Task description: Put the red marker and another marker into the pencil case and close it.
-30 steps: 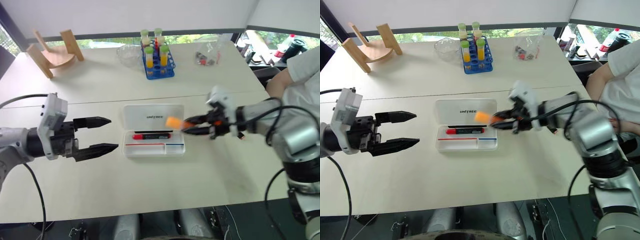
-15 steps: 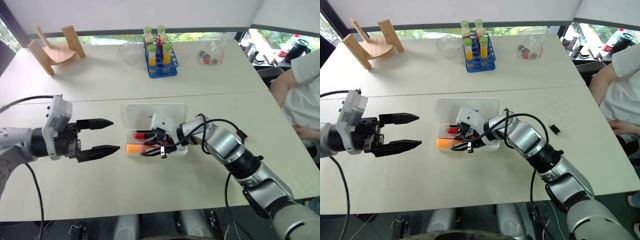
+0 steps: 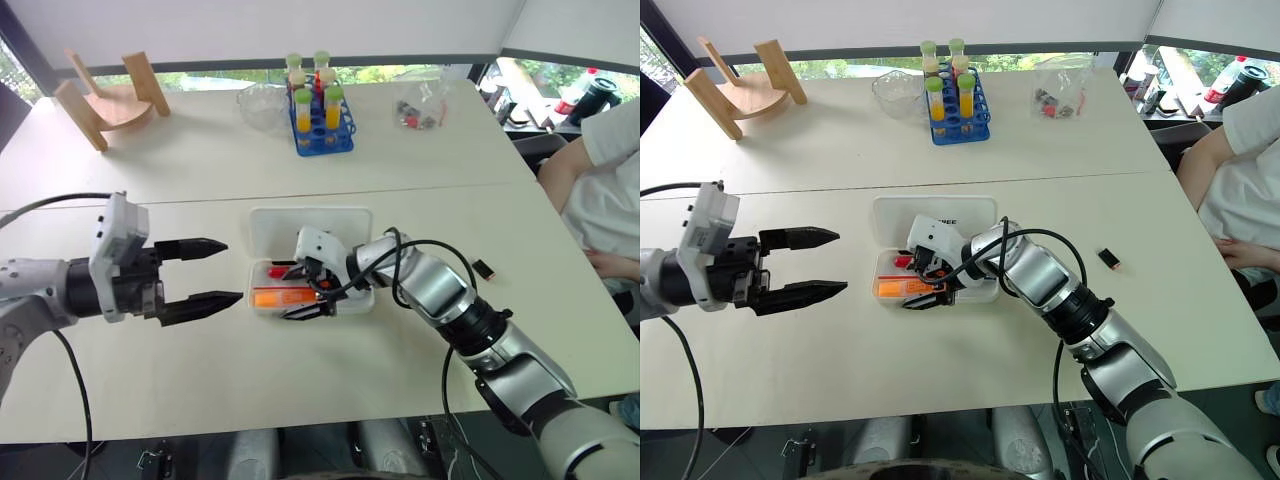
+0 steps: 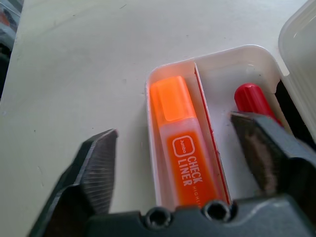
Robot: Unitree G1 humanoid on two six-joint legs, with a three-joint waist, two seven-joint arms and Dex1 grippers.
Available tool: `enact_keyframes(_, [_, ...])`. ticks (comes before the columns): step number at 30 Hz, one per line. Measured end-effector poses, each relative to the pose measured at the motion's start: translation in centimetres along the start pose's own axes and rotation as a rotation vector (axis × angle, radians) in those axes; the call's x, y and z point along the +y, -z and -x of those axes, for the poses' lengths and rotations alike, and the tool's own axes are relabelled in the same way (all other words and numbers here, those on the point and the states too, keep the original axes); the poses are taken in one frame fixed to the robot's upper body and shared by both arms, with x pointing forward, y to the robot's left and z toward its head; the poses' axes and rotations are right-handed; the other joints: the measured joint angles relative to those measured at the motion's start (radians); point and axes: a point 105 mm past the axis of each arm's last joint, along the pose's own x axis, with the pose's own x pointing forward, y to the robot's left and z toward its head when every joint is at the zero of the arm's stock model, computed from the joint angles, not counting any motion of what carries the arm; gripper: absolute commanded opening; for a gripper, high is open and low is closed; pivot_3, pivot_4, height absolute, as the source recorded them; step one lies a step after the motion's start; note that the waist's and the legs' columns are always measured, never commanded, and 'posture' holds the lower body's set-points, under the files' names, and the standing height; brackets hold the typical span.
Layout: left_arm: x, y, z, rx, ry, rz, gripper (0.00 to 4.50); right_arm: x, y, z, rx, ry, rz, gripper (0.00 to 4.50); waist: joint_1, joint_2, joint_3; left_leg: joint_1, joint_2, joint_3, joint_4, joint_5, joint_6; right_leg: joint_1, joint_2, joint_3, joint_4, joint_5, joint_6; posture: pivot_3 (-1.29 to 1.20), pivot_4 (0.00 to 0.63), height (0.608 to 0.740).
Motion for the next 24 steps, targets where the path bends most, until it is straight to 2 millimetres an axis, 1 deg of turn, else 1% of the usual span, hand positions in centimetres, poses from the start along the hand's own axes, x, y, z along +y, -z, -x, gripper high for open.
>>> enact_keyframes(3, [0.0,0.0,0.0,-0.001,0.001,-0.001,4.50,0.0,-0.9,0.8,-0.022,-0.004,-0.013,4.45,0.000,0.000,0.000,0.000,0.000,0.000,0.000,0.000,0.000,0.000,0.000,0.000,0.000,0.000,0.000,0.00,0.150,0.740])
enact_keyframes(4, [0.0,-0.1,0.0,-0.003,0.003,-0.002,4.50,-0.3,-1.8,1.6,-0.051,0.013,-0.023,4.45,0.000,0.000,0.000,0.000,0.000,0.000,0.000,0.000,0.000,0.000,0.000,0.000,0.000,0.000,0.000,0.00,0.150,0.740])
enact_keyframes(5, [0.0,-0.1,-0.1,-0.006,0.006,-0.003,4.50,-0.9,-2.9,3.1,-0.089,0.053,-0.036,4.45,0.001,0.000,0.000,0.000,0.000,0.000,0.000,0.000,0.000,0.000,0.000,0.000,0.000,0.000,0.000,0.00,0.150,0.740])
enact_keyframes(6, [-0.1,-0.1,-0.1,-0.008,0.008,-0.001,4.50,-1.8,-4.1,5.5,-0.127,0.125,-0.037,4.45,0.005,0.000,0.000,0.000,-0.001,-0.001,0.000,0.000,0.000,0.000,-0.001,0.000,0.000,0.000,0.000,0.00,0.150,0.740])
enact_keyframes(7, [-0.1,-0.1,-0.1,-0.011,0.010,0.002,4.50,-2.6,-4.7,7.3,-0.148,0.186,-0.034,4.45,0.007,0.000,0.000,-0.001,-0.001,-0.001,0.000,0.000,0.000,0.001,-0.001,-0.001,0.000,0.000,0.000,0.00,0.150,0.740])
enact_keyframes(8, [-0.2,-0.1,-0.2,-0.014,0.016,0.005,4.50,-3.4,-5.0,9.9,-0.170,0.275,-0.044,4.45,0.012,0.000,0.000,-0.001,-0.001,-0.002,0.000,0.000,0.000,0.001,-0.002,-0.002,-0.001,0.000,0.000,0.00,0.150,0.740])
enact_keyframes(9, [-0.3,0.0,-0.2,-0.016,0.019,0.008,4.50,-4.1,-4.9,12.1,-0.180,0.356,-0.066,4.45,0.013,-0.001,0.000,-0.001,-0.001,-0.002,0.000,0.000,0.000,0.001,-0.002,-0.002,-0.001,0.000,0.000,0.00,0.150,0.740])
enact_keyframes(10, [-0.4,0.0,-0.3,-0.019,0.024,0.010,4.50,-4.5,-4.2,13.9,-0.184,0.433,-0.095,4.45,0.016,-0.001,-0.001,-0.001,-0.001,-0.001,0.000,0.000,0.000,0.002,-0.002,-0.002,-0.002,0.000,0.000,0.00,0.150,0.740])
enact_keyframes(11, [-0.5,-0.1,-0.4,-0.027,0.034,0.011,4.50,-4.9,-2.6,15.9,-0.172,0.527,-0.142,4.45,0.021,-0.001,-0.001,-0.001,-0.001,-0.001,-0.001,0.000,0.000,0.002,-0.002,-0.002,-0.002,0.000,0.000,0.00,0.150,0.740])
enact_keyframes(12, [-0.6,0.0,-0.5,-0.028,0.037,0.015,4.50,-5.0,-0.6,17.2,-0.150,0.590,-0.201,4.45,0.024,-0.001,-0.001,0.000,-0.001,-0.001,-0.001,0.000,0.000,0.002,-0.002,-0.001,-0.002,0.000,0.000,0.00,0.150,0.740])
enact_keyframes(16, [-0.7,0.1,-0.9,-0.037,0.055,0.020,4.50,-4.2,7.0,20.7,-0.054,0.792,-0.372,4.45,0.026,0.000,0.000,-0.001,-0.001,0.000,0.000,0.000,0.000,0.001,-0.001,0.000,-0.002,0.000,0.000,0.00,0.150,0.740])
enact_keyframes(20, [-0.6,-0.3,-1.5,-0.051,0.079,0.002,4.50,-3.4,10.8,22.7,-0.032,0.894,-0.416,4.45,0.018,0.000,0.000,0.002,-0.001,0.002,0.000,0.000,0.001,0.002,0.000,0.001,0.000,0.000,0.000,0.00,0.150,0.740])
enact_keyframes(24, [-0.3,-0.1,-1.7,-0.046,0.081,-0.007,4.50,-2.8,14.4,23.2,-0.007,0.922,-0.473,4.45,0.009,0.000,0.000,0.004,-0.001,0.002,0.000,0.000,0.001,0.004,0.000,0.002,0.000,0.000,0.000,0.00,0.150,0.740])
